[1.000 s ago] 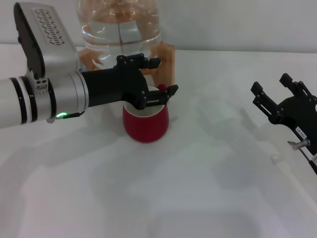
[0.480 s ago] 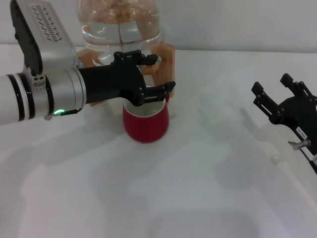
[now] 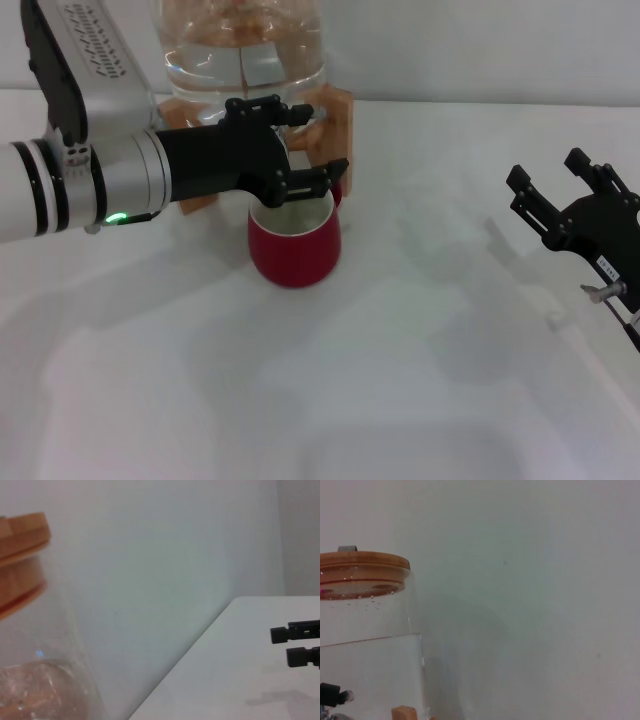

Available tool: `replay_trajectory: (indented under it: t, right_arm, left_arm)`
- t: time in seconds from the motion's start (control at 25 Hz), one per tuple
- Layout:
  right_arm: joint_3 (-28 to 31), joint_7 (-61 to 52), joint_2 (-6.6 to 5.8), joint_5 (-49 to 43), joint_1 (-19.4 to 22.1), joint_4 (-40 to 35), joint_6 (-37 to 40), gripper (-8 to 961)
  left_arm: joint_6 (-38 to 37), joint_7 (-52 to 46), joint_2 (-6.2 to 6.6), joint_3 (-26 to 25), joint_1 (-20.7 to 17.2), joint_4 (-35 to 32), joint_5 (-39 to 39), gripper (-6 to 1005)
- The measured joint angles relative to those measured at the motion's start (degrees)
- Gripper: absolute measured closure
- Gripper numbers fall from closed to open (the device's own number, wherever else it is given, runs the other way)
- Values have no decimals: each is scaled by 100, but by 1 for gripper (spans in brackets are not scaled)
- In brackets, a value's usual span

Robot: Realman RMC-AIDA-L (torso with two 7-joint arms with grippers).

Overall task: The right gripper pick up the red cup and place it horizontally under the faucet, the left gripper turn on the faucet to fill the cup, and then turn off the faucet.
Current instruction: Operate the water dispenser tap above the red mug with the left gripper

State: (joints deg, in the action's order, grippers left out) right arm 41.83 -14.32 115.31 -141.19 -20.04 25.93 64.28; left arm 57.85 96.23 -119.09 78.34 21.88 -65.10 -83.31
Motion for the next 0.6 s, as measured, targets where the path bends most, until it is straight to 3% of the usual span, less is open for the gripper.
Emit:
replay_trajectory:
  t: [0.6]
  right_arm:
    - [0,-8,0,-5,-7,0,24,145]
  left_arm:
    - [-59,1,0,-47,110,15,106,243]
